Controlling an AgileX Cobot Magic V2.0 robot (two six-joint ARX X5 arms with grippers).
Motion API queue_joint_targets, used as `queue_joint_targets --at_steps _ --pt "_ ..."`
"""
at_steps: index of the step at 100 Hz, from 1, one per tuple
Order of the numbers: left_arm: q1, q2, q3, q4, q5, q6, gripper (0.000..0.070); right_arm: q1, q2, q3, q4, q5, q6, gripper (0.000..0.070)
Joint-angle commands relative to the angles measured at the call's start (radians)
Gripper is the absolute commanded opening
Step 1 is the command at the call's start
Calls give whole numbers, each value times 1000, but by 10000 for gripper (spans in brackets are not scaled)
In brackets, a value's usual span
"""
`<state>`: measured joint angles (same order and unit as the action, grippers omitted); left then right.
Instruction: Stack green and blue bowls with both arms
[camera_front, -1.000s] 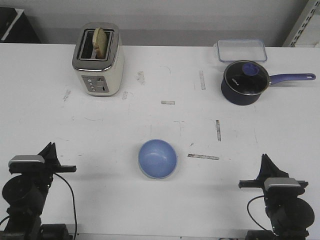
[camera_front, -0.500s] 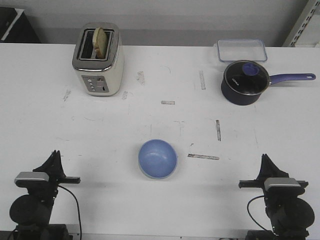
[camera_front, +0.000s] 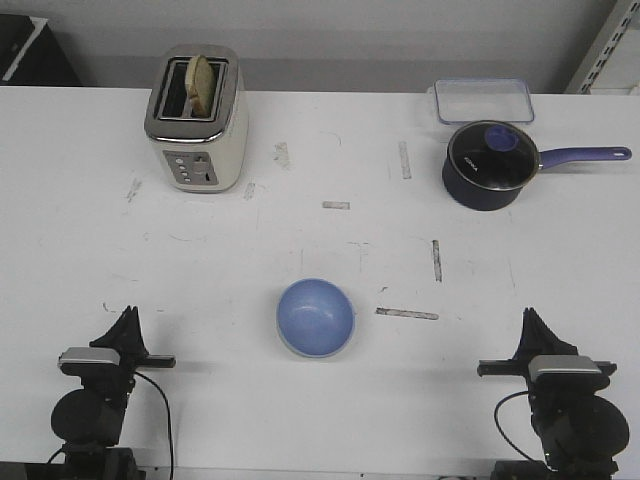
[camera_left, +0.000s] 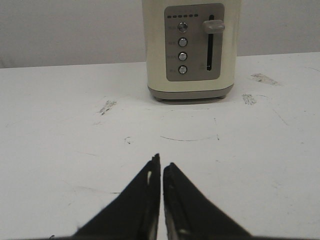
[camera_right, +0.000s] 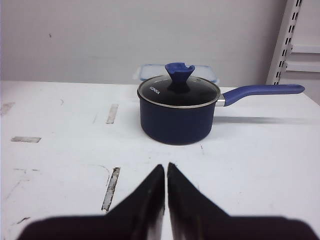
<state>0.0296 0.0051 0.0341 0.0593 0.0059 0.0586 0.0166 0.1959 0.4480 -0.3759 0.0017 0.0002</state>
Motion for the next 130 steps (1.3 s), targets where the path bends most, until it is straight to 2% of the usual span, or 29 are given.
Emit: queue_joint_targets --at_steps 1,91,130 --pt "0 -2 -21 18 3 1 2 -1 0 6 10 1 3 0" --pt "0 -2 -21 18 2 1 3 -4 -7 -5 37 0 3 0" --pt "0 -2 -21 18 2 1 2 -57 -109 -264 184 -2 -1 0"
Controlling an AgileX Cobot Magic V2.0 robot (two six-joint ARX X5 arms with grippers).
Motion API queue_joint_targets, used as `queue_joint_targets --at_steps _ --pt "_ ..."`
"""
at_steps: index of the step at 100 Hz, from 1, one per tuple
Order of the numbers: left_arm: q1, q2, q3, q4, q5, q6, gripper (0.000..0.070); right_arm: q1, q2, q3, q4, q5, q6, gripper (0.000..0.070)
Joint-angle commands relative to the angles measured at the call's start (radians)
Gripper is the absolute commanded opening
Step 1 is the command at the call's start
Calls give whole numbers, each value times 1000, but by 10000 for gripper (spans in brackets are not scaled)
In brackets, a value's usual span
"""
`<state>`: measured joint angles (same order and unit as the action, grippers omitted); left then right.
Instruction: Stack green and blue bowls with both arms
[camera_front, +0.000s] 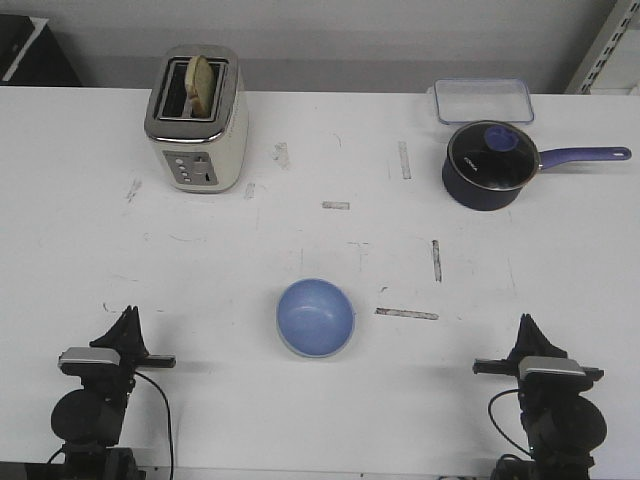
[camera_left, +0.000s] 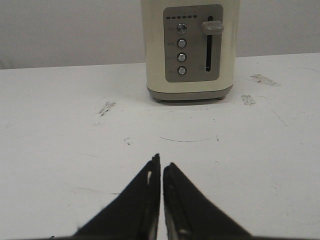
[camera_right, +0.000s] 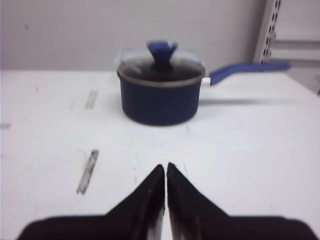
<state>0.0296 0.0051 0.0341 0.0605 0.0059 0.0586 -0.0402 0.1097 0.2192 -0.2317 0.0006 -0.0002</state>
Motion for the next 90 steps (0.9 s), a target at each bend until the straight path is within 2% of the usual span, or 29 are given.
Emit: queue_joint_targets --at_steps 1,21,33,90 --pt "0 -2 -21 16 2 1 3 0 -28 -44 47 -1 0 0" --pt "0 -2 -21 16 3 1 3 2 -109 -204 190 -1 8 0" --pt "0 -2 -21 16 2 1 2 2 -109 -207 146 1 10 0" --pt "0 -2 -21 16 2 1 2 1 -109 -207 185 0 10 0"
